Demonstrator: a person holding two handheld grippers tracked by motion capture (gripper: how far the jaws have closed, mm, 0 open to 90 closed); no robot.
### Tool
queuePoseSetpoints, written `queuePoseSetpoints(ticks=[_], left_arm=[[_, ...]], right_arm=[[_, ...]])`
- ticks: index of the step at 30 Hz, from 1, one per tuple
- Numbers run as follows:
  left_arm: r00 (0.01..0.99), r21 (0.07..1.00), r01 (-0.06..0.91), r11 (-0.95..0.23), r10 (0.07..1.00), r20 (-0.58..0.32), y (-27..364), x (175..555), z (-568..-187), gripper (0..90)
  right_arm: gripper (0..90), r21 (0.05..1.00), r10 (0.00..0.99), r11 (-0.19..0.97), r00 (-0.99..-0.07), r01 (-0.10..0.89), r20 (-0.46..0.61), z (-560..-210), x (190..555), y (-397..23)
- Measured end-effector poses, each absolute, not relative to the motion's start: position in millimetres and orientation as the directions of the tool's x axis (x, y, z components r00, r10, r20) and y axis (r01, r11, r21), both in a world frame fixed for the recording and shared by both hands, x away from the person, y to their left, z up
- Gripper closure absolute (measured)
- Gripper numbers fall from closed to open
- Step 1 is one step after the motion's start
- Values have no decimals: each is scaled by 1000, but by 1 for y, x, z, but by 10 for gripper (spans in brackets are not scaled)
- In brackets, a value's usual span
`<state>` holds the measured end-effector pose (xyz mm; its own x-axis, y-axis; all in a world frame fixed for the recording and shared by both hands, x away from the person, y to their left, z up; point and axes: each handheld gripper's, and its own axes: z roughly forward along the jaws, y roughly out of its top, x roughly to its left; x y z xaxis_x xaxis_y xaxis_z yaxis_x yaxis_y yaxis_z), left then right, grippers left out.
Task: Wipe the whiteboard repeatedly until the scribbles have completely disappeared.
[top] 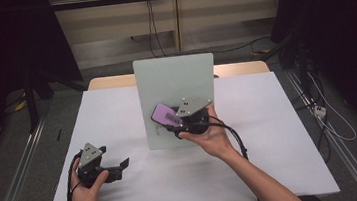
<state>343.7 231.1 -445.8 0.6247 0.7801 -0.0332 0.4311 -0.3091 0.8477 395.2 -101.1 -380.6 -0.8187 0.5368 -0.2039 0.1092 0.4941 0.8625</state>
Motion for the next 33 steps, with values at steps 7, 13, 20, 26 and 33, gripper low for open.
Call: queuePoseSetpoints(ticks=[7,13,20,26,33], left_arm=[[625,847,430,-312,780,-29,230,344,-446,52],[627,848,427,-315,778,-27,230,344,-446,52],[622,851,428,-304,782,-33,232,344,-446,52],[626,849,426,-312,779,-27,232,343,-445,53],[624,849,427,-310,781,-29,232,344,-446,52]], right_arm=[[421,842,506,527,-838,114,-203,-399,390,-88],[421,800,451,587,-871,127,-193,-421,385,-72],[421,788,430,604,-883,124,-191,-428,384,-60],[421,811,457,573,-867,118,-197,-414,389,-67],[420,846,509,522,-836,110,-205,-389,395,-81]])
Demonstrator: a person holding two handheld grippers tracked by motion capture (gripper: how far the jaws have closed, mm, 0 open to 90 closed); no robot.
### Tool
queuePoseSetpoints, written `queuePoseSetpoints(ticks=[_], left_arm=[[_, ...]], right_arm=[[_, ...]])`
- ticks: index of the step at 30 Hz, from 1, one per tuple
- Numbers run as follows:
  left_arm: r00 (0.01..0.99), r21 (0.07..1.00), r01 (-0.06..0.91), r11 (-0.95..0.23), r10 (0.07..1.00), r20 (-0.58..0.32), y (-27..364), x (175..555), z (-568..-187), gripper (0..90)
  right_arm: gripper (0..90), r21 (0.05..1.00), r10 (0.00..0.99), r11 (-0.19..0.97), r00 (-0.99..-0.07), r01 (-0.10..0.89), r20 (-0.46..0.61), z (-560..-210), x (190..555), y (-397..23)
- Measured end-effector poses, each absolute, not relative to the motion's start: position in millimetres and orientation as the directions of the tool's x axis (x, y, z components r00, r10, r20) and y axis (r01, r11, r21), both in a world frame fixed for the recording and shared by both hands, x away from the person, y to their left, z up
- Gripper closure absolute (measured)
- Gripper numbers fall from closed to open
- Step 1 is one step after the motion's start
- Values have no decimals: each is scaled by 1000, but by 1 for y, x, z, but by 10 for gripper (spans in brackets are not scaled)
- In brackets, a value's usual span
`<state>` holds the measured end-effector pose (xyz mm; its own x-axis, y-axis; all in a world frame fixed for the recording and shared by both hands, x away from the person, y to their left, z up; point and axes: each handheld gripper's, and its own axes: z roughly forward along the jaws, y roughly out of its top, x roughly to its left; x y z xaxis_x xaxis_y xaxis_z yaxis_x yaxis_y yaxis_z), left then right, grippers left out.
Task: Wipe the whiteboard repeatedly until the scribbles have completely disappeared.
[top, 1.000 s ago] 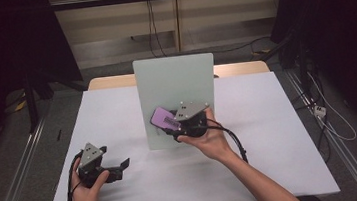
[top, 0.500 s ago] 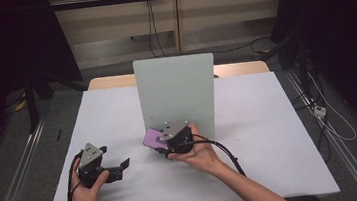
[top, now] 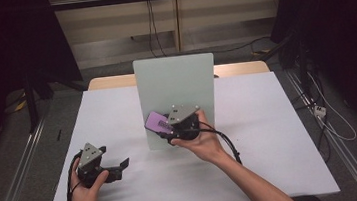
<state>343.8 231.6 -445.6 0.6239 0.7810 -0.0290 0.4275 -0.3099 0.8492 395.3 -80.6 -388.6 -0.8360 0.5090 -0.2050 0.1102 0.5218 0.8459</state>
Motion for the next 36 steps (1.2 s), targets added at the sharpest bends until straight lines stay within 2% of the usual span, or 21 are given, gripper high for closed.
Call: queuePoseSetpoints(ticks=[6,10,20,31,36], left_arm=[[625,849,428,-310,780,-31,231,344,-446,53],[623,849,428,-310,781,-29,232,344,-446,52],[624,849,429,-309,780,-32,230,343,-446,52],[620,854,426,-300,784,-34,234,343,-445,53],[623,854,424,-301,781,-34,233,343,-444,52]], right_arm=[[420,869,541,485,-814,95,-213,-367,403,-84],[421,870,544,488,-807,79,-232,-366,404,-82],[421,846,498,529,-831,68,-245,-389,397,-64],[422,765,372,639,-904,86,-210,-437,386,-36],[422,763,365,641,-908,86,-205,-435,387,-38]])
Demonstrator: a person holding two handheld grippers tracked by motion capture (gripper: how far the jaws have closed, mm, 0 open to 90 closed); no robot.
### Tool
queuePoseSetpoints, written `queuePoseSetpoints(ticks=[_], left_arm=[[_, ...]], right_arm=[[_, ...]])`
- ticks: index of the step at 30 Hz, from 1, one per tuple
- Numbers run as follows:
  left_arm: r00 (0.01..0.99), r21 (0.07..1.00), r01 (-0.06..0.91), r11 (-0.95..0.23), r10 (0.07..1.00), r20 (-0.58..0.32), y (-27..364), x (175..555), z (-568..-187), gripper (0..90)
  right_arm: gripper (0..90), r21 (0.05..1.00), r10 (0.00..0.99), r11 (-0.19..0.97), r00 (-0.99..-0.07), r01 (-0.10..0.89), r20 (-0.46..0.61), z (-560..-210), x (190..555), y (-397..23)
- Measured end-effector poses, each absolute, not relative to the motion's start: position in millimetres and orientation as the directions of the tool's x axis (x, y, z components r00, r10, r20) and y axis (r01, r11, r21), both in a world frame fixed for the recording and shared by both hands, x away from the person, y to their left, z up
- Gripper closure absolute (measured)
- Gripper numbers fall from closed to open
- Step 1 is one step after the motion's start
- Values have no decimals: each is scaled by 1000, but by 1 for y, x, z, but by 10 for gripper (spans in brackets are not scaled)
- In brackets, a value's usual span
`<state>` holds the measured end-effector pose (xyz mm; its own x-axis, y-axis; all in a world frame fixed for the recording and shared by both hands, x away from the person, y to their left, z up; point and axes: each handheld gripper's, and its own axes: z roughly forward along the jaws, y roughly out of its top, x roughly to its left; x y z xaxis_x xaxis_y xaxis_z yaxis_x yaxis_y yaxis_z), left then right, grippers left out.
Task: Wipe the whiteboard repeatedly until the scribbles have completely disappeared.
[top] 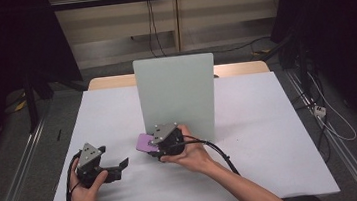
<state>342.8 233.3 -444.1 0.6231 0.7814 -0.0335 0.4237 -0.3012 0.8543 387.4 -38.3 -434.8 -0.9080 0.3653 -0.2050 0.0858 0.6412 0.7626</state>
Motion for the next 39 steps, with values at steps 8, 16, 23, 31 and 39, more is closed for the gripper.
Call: queuePoseSetpoints(ticks=[8,16,23,31,39], left_arm=[[623,852,427,-303,781,-34,233,343,-445,52],[624,849,429,-309,781,-31,233,344,-445,52],[626,850,424,-311,780,-27,233,343,-445,52],[621,852,428,-302,783,-34,232,345,-446,52],[628,848,431,-307,777,-38,232,346,-448,52]], right_arm=[[421,809,441,580,-872,96,-214,-405,393,-70],[421,850,496,517,-844,98,-204,-389,396,-90],[421,835,478,539,-856,107,-199,-401,392,-87],[421,791,435,595,-885,146,-164,-426,384,-87],[421,793,454,588,-876,158,-162,-423,382,-96]])
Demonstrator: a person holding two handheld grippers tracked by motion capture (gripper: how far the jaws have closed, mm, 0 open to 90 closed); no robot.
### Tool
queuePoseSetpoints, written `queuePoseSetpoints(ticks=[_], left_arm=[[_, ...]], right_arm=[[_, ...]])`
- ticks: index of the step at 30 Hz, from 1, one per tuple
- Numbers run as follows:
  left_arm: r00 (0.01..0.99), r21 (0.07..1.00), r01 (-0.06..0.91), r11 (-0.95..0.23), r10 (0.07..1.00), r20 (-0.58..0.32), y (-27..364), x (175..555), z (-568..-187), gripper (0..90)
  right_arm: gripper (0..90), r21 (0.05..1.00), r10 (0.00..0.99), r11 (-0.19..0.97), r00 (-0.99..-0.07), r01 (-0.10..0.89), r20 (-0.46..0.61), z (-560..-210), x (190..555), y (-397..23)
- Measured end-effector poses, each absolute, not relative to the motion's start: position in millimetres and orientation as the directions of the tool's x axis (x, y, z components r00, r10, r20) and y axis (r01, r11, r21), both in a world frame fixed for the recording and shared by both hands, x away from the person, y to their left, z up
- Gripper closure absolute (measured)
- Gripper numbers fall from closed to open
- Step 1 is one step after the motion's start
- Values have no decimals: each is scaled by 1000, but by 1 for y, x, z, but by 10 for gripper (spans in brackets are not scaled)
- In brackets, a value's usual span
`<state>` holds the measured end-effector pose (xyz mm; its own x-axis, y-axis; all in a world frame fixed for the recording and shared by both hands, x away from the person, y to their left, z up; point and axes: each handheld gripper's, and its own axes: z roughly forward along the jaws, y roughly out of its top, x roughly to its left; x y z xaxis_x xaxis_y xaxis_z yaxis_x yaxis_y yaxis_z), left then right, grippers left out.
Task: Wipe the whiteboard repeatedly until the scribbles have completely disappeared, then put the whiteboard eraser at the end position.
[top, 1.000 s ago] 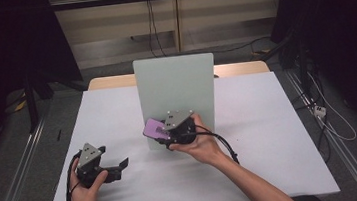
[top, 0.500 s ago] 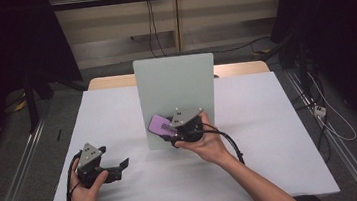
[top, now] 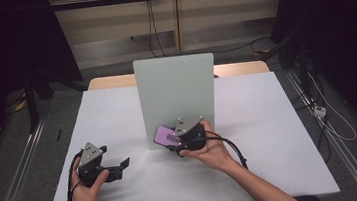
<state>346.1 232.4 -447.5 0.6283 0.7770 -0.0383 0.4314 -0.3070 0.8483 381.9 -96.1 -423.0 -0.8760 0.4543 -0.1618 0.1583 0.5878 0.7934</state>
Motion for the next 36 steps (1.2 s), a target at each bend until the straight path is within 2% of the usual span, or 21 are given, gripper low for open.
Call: queuePoseSetpoints(ticks=[4,11,14,21,36], left_arm=[[625,845,438,-306,780,-42,233,346,-447,52],[620,842,449,-300,783,-52,233,345,-450,53],[617,843,451,-293,785,-57,234,344,-449,53],[620,840,451,-301,783,-52,232,346,-450,52],[620,843,444,-303,783,-45,231,344,-449,53]], right_arm=[[421,828,498,536,-853,164,-154,-410,384,-109],[420,841,531,511,-835,177,-146,-401,384,-125],[420,844,526,493,-845,211,-97,-403,384,-128],[420,843,487,499,-870,202,-80,-400,376,-134],[420,831,489,502,-871,240,-43,-402,369,-148]])
